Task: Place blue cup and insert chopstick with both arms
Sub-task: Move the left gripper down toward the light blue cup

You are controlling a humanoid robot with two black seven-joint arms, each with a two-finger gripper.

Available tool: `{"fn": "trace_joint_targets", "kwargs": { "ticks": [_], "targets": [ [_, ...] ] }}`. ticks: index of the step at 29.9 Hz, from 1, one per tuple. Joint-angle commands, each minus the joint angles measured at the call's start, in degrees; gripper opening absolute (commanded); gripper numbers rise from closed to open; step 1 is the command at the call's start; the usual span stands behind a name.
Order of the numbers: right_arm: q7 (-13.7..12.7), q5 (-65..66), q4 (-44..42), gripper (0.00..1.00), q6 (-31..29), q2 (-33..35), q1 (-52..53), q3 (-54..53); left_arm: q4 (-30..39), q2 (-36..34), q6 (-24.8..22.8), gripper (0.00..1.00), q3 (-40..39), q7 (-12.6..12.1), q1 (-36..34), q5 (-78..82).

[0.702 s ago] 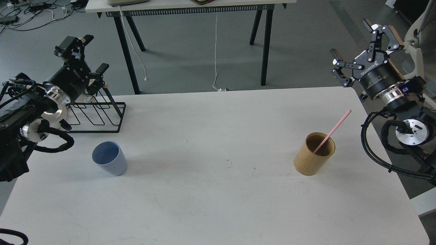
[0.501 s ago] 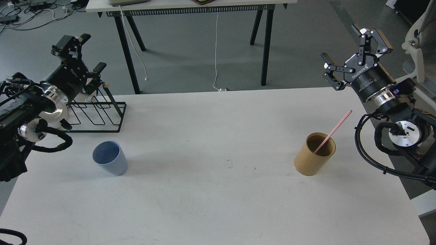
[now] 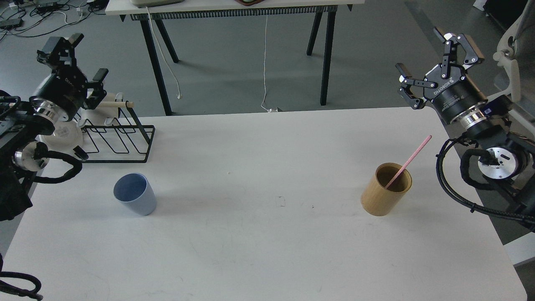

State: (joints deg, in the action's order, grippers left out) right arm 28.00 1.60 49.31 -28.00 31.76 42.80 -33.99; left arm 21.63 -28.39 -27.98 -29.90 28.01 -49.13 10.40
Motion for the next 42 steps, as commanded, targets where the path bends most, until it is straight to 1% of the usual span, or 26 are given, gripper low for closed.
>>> {"fn": "trace_joint_targets", "kwargs": {
  "ticks": [1, 4, 7, 9, 12, 14, 16, 18, 21, 26, 28, 30, 33, 37, 42],
  "targets": [
    [0.0, 0.0, 0.0, 0.99, 0.0, 0.1, -0.3, -1.2, 4.2, -1.8, 0.0, 1.0, -2.7, 0.0, -0.4, -0.9],
    [0.0, 0.0, -0.1, 0.99, 0.0, 0.5, -0.3, -1.4, 9.6, -5.3, 0.0, 1.0, -1.6, 0.0, -0.2, -0.4],
    [0.0, 0.0, -0.6, 0.99, 0.0, 1.0, -0.3, -2.0, 16.1, -8.9, 0.0, 1.0, -0.1, 0.0, -0.2, 4.3],
    [0.0, 0.0, -0.9, 0.99, 0.0, 1.4, -0.3, -2.4, 22.6, -12.4, 0.0, 1.0, 1.0, 0.0, -0.2, 10.2],
    [0.0, 0.0, -0.8, 0.99, 0.0, 2.0, -0.3, -2.5, 36.2, -19.0, 0.0, 1.0, 2.9, 0.0, -0.3, 22.8],
    [0.0, 0.1, -0.9, 0.99, 0.0, 2.1, -0.4, -2.5, 43.6, -23.1, 0.0, 1.0, 5.6, 0.0, -0.4, 28.4],
    [0.0, 0.0, -0.9, 0.99, 0.0, 2.1, -0.7, -2.6, 48.9, -27.0, 0.0, 1.0, 8.9, 0.0, -1.0, 32.6],
    [0.0, 0.1, -0.9, 0.99, 0.0, 2.1, -1.1, -2.6, 51.7, -30.3, 0.0, 1.0, 11.6, 0.0, -1.7, 38.4],
    [0.0, 0.1, -1.1, 0.99, 0.0, 2.1, -1.5, -2.6, 52.9, -35.2, 0.0, 1.0, 12.7, 0.0, -1.6, 52.7],
    [0.0, 0.1, -1.3, 0.99, 0.0, 2.0, -2.0, -2.5, 51.3, -39.0, 0.0, 1.0, 12.9, 0.0, -1.3, 76.1],
    [0.0, 0.1, -1.4, 0.99, 0.0, 2.0, -2.0, -2.5, 51.0, -40.5, 0.0, 1.0, 12.9, 0.0, -1.0, 81.1],
    [0.0, 0.0, -1.3, 0.99, 0.0, 2.0, -2.0, -2.6, 51.0, -40.6, 0.0, 1.0, 12.9, 0.0, -0.4, 82.3],
    [0.0, 0.0, -1.3, 0.99, 0.0, 2.0, -2.0, -2.6, 50.4, -39.4, 0.0, 1.0, 12.9, 0.0, 2.2, 82.8],
    [0.0, 0.0, -1.4, 0.99, 0.0, 2.1, -2.2, -2.6, 47.8, -35.2, 0.0, 1.0, 12.9, 0.0, 4.0, 84.3],
    [0.0, 0.0, -1.4, 0.99, 0.0, 2.7, -2.2, -2.6, 40.8, -29.2, 0.0, 1.0, 13.0, 0.0, 6.1, 85.6]
  ]
}}
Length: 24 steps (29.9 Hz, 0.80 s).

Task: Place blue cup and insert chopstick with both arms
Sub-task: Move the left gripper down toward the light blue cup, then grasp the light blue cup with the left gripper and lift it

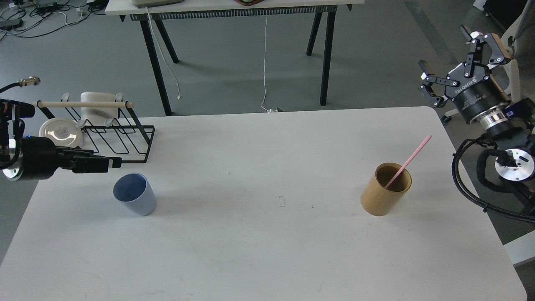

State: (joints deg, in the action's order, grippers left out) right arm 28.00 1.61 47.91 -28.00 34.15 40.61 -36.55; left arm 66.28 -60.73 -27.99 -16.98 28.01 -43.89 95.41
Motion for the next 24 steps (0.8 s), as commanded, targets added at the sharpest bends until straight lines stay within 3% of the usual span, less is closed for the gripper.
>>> {"fn": "trace_joint_targets", "kwargs": {
  "ticks": [1, 18, 24],
  "targets": [
    [0.0, 0.0, 0.0, 0.99, 0.0, 0.3, 0.0, 0.0, -4.7, 3.8, 0.0, 0.99, 0.1, 0.0, 1.2, 0.7],
    [0.0, 0.0, 0.1, 0.99, 0.0, 0.4, -0.5, -0.1, -10.9, 9.5, 0.5, 0.96, 0.0, 0.0, 5.1, 0.5],
    [0.0, 0.0, 0.1, 0.99, 0.0, 0.7, -0.8, -0.1, -14.2, 11.1, 3.3, 0.8, -0.2, 0.0, 5.3, 0.3]
  ]
}}
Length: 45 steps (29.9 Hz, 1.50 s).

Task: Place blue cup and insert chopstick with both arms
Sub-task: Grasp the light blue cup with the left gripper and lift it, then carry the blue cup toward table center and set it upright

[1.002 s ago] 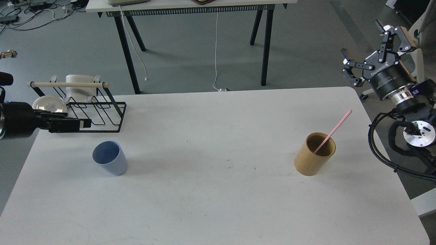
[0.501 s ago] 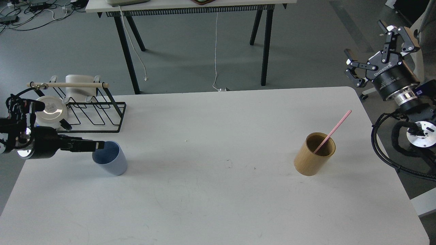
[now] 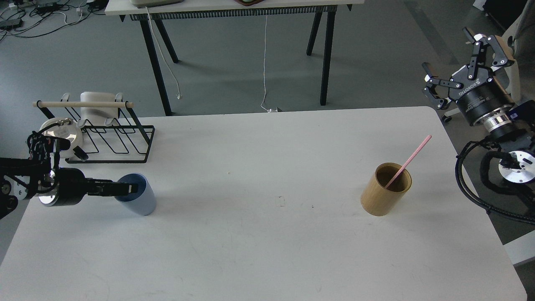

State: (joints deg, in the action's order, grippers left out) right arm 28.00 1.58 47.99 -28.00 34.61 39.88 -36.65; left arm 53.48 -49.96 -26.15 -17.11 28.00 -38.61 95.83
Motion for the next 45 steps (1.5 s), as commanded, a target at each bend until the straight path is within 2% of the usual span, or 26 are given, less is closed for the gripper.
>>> {"fn": "trace_joint_targets", "kwargs": {
  "ticks": [1, 4, 8, 9, 16, 26, 33, 37, 41, 45],
  "targets": [
    [0.0, 0.0, 0.0, 0.99, 0.0, 0.2, -0.1, 0.0, -1.5, 0.3, 2.2, 0.77, 0.0, 0.0, 0.1, 0.0],
    [0.0, 0.0, 0.0, 0.99, 0.0, 0.2, -0.1, 0.0, -1.9, 0.4, 3.4, 0.68, -0.1, 0.0, 0.0, -0.1],
    [0.0, 0.0, 0.0, 0.99, 0.0, 0.2, -0.1, 0.0, -2.1, 0.4, 3.8, 0.37, -0.3, 0.0, 0.1, -0.5],
    [0.0, 0.0, 0.0, 0.99, 0.0, 0.2, -0.1, 0.0, -2.1, 0.5, 3.8, 0.32, -0.2, 0.0, 0.1, -0.4],
    [0.0, 0.0, 0.0, 0.99, 0.0, 1.0, -0.2, -0.1, -2.1, 0.4, 4.2, 0.12, 0.0, 0.0, 0.5, -0.2],
    [0.0, -0.1, 0.0, 0.99, 0.0, 1.3, -0.5, -0.1, -0.7, -0.2, 4.9, 0.02, -0.7, 0.0, 1.3, -1.0],
    [0.0, -0.5, -3.2, 0.99, 0.0, 1.9, -0.5, -3.0, 8.8, -3.2, 2.7, 0.02, -5.7, 0.0, 0.5, -5.6],
    [0.0, -1.0, -9.0, 0.99, 0.0, 2.5, -0.7, -5.9, 15.4, -2.5, -1.9, 0.01, -10.2, 0.0, -5.6, -6.2],
    [0.0, -4.1, -11.8, 0.99, 0.0, 2.9, -2.7, -7.0, 16.5, 5.8, -1.9, 0.01, -9.7, 0.0, -11.5, -8.7],
    [0.0, -4.9, -13.4, 0.99, 0.0, 4.1, -3.1, -7.0, 11.6, 14.2, -1.9, 0.01, -5.6, 0.0, -16.0, -4.5]
  ]
}}
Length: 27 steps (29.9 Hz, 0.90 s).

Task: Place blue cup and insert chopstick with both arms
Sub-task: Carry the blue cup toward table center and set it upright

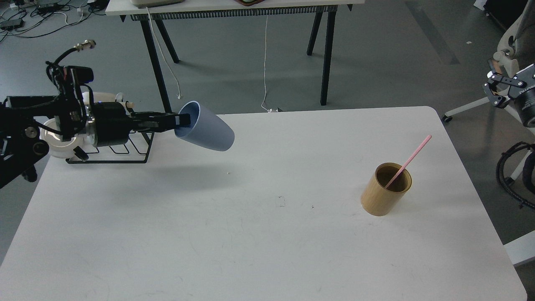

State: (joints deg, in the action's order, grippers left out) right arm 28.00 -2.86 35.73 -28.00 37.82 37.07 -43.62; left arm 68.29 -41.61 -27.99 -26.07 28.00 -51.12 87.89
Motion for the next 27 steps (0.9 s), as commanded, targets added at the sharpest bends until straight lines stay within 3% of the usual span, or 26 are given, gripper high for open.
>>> {"fn": "trace_joint_targets", "kwargs": {
  "ticks": [1, 6, 13, 27],
  "targets": [
    [0.0, -0.6, -1.5, 0.99, 0.0, 1.1, -0.2, -0.1, -4.9, 9.1, 0.0, 0.01, 5.8, 0.0, -5.6, 5.3],
    [0.0, -0.6, -3.7, 0.99, 0.0, 1.2, -0.2, -0.1, -17.1, 22.5, 0.0, 0.02, 17.3, 0.0, -12.5, 13.2],
    [0.0, -0.6, -5.0, 0.99, 0.0, 1.1, -0.2, 0.0, -23.9, 31.2, 0.0, 0.02, 17.5, 0.0, -13.1, 32.0],
    [0.0, -0.6, -6.6, 0.99, 0.0, 0.7, -0.8, 0.2, -23.4, 30.6, 0.0, 0.03, 17.8, 0.0, -11.6, 36.3]
  ]
}}
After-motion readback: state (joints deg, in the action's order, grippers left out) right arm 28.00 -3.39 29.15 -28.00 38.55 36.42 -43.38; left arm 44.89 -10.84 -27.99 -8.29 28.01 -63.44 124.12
